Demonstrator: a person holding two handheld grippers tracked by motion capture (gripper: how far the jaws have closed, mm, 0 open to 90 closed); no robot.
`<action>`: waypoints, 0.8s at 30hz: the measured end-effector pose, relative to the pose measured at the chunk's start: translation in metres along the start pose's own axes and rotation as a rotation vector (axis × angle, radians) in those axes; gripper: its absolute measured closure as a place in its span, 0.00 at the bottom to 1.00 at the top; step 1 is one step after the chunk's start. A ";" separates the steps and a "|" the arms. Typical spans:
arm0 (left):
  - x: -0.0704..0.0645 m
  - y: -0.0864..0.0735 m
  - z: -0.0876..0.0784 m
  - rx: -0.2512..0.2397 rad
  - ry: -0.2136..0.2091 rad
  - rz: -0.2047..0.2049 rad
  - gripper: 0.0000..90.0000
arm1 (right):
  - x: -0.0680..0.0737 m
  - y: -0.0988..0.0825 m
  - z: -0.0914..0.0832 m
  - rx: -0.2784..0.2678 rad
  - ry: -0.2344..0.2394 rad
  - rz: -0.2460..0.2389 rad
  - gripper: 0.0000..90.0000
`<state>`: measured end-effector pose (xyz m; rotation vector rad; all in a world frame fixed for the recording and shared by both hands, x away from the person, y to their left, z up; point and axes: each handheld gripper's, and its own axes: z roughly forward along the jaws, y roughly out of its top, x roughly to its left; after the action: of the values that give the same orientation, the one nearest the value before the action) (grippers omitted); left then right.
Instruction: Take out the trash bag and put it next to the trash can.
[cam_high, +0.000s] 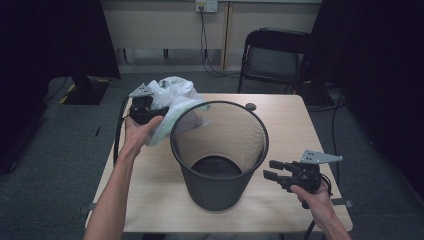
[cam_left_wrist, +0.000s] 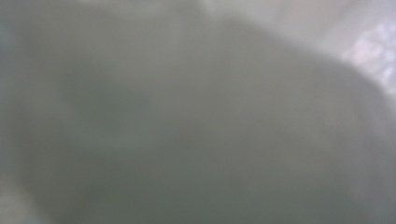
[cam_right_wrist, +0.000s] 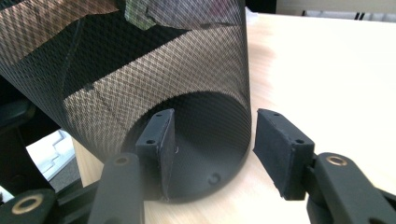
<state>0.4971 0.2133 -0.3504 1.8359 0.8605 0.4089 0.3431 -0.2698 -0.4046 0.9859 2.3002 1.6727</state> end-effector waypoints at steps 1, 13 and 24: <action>0.001 -0.003 0.001 0.000 -0.002 -0.008 0.88 | -0.001 -0.002 0.000 0.003 -0.002 0.005 0.53; -0.008 -0.030 0.013 0.087 -0.005 0.030 0.88 | 0.000 -0.011 0.010 0.039 0.006 0.012 0.53; -0.005 -0.051 0.023 0.113 -0.052 -0.003 0.85 | -0.001 -0.013 0.016 0.060 0.008 0.011 0.53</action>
<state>0.4892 0.2053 -0.4053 1.9401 0.8661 0.3146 0.3456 -0.2602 -0.4224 1.0067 2.3670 1.6235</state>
